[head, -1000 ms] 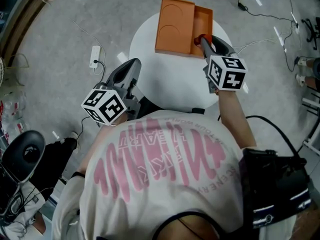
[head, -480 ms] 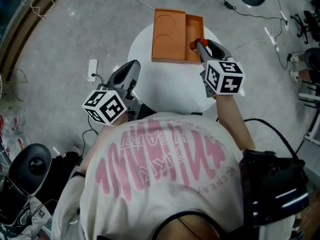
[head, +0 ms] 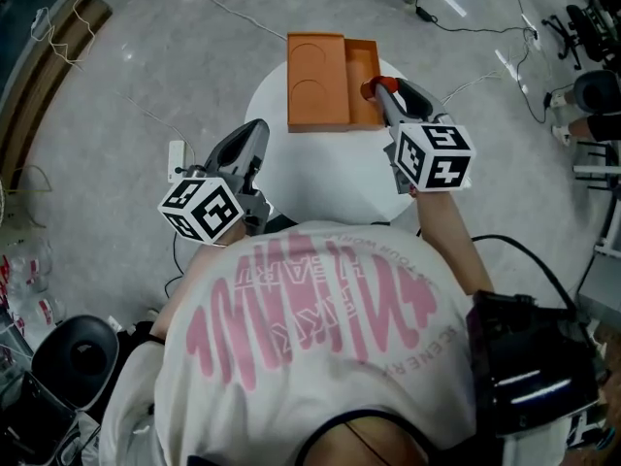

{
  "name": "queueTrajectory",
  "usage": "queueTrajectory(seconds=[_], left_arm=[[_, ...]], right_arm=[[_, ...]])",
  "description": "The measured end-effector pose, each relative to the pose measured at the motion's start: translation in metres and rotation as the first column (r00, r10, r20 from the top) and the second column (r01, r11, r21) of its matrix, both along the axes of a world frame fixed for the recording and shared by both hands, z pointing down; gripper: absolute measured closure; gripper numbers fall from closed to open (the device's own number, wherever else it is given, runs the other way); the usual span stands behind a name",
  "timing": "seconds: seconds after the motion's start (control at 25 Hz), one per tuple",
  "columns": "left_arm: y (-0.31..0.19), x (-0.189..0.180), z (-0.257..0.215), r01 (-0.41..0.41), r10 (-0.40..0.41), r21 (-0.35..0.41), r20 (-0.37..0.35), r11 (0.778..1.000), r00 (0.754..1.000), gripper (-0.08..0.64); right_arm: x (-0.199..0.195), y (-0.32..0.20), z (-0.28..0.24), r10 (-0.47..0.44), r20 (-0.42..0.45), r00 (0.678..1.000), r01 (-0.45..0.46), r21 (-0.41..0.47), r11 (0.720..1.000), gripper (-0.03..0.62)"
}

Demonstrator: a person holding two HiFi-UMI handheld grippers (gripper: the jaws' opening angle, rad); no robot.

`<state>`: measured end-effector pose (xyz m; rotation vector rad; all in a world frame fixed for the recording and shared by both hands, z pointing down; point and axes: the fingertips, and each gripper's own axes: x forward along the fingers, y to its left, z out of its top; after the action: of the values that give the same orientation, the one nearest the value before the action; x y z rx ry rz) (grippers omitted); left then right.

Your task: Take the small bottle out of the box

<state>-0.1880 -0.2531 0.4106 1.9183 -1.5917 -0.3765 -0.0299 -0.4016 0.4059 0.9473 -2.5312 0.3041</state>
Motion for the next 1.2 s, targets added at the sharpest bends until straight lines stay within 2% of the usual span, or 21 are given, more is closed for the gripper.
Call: queueTrajectory(seconds=[0.32,0.6,0.8,1.2], left_arm=[[0.000,0.008,-0.015,-0.063,0.062,0.045,0.012,0.997,0.998,0.552],[0.007,0.019,-0.026,-0.152,0.150,0.084,0.030,0.985,0.988,0.552],[0.011,0.025,-0.029,-0.223,0.219,0.104,0.043,0.969,0.975,0.552],[0.021,0.057,-0.034,-0.372,0.370,0.123,0.041,0.920,0.928,0.552]], right_arm=[[0.012,0.019,-0.034,0.034,0.026,0.999,-0.035,0.067,0.997,0.466],[0.030,0.044,-0.055,0.112,0.057,0.992,-0.118,0.113,0.987,0.466],[0.046,0.064,-0.065,0.185,0.081,0.979,-0.195,0.141,0.971,0.466],[0.084,0.110,-0.073,0.316,0.086,0.945,-0.325,0.145,0.934,0.466]])
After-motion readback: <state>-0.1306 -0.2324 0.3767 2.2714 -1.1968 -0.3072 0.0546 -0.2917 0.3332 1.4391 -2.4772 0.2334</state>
